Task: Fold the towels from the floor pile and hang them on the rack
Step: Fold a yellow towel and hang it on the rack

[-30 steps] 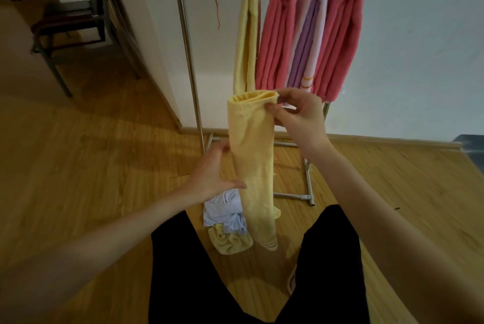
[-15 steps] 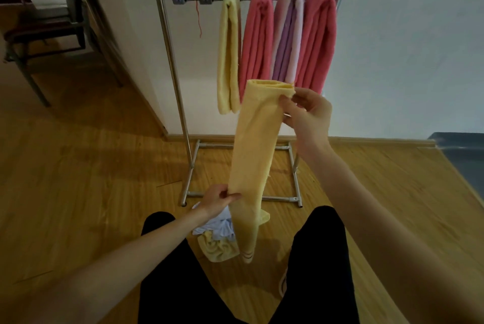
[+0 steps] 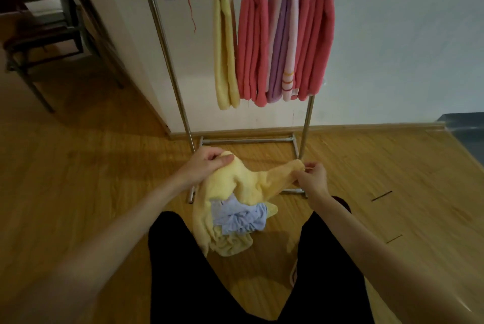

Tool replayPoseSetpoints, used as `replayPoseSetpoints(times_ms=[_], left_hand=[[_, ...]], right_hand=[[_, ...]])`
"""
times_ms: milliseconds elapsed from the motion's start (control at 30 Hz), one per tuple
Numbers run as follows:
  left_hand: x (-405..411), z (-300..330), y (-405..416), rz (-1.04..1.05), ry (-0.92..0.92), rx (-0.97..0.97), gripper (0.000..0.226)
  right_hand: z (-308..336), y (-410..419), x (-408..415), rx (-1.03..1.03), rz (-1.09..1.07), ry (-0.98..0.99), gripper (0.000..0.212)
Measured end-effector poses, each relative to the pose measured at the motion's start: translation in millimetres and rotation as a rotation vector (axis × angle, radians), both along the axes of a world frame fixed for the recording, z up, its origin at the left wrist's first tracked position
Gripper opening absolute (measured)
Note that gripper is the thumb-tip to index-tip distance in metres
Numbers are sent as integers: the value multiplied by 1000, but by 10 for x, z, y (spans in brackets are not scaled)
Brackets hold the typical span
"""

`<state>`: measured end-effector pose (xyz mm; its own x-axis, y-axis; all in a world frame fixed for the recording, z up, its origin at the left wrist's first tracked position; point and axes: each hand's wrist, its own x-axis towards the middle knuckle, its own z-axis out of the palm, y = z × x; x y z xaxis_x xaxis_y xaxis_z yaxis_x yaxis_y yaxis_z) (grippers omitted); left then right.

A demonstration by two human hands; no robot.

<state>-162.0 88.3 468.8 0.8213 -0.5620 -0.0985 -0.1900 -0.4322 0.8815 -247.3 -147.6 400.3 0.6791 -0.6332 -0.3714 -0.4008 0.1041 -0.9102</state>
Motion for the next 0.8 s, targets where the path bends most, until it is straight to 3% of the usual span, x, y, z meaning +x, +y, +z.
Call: replayPoseSetpoints(times_ms=[133, 233, 333, 467, 633, 800], left_hand=[[-46, 453, -6, -263, -49, 72, 29], [-93, 741, -69, -417, -43, 126, 28], [-110, 915, -149, -525, 6, 171, 17], [-108, 1011, -253, -587, -3, 182, 16], [-96, 1054, -290, -623, -17, 203, 15], [-64, 1096, -271, -608, -28, 212, 19]], right_hand=[[-91, 61, -4, -55, 316, 216, 35], [-22, 137, 33, -269, 576, 348, 37], [129, 206, 77, -325, 566, 90, 27], [462, 212, 75, 121, 679, -300, 31], [674, 223, 63, 362, 1051, -437, 58], [814, 137, 24, 188, 1160, -394, 36]])
